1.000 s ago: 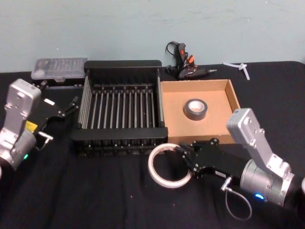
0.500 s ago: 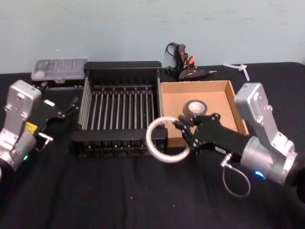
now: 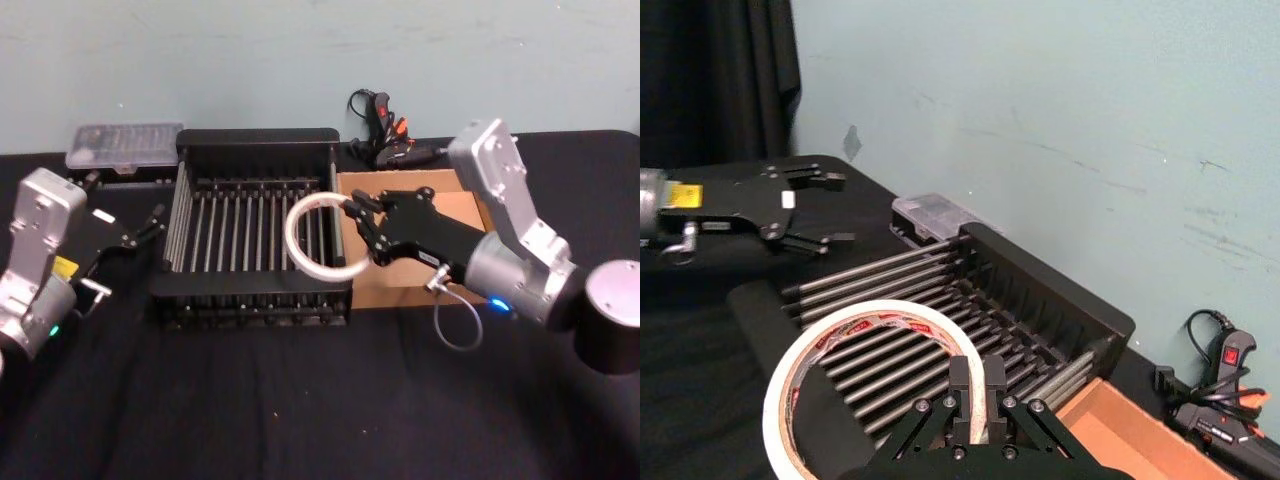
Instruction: Pick up the white tape and place it into the black box , Pick up the silver tape and place it into the brown box.
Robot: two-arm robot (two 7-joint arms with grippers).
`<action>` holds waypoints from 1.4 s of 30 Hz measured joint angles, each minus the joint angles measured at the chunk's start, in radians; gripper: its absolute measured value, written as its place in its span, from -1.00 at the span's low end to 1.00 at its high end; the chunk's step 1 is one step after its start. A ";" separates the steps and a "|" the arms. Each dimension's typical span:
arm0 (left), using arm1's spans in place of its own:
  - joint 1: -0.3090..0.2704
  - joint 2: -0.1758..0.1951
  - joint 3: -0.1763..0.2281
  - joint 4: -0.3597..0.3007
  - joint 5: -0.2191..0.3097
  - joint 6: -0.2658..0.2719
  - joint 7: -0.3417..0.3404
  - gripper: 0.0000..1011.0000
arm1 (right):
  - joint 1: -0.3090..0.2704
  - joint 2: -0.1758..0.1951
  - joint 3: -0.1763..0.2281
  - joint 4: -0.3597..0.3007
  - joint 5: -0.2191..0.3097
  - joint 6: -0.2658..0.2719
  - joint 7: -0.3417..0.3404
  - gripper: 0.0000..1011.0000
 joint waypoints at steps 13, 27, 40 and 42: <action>0.000 0.000 0.000 0.000 0.000 0.000 0.000 0.98 | 0.176 -0.135 -0.045 0.250 -0.042 -0.022 -0.023 -0.82; 0.000 0.000 0.000 0.000 0.000 0.000 0.000 0.98 | 0.335 -0.280 -0.061 0.552 -0.083 -0.080 -0.044 -0.82; 0.000 0.000 0.000 0.000 0.000 0.000 0.000 0.98 | 0.423 -0.375 -0.058 0.780 -0.127 -0.095 -0.065 -0.82; 0.000 0.000 0.000 0.000 0.000 0.000 0.000 0.98 | 0.427 -0.382 -0.057 0.797 -0.134 -0.096 -0.065 -0.82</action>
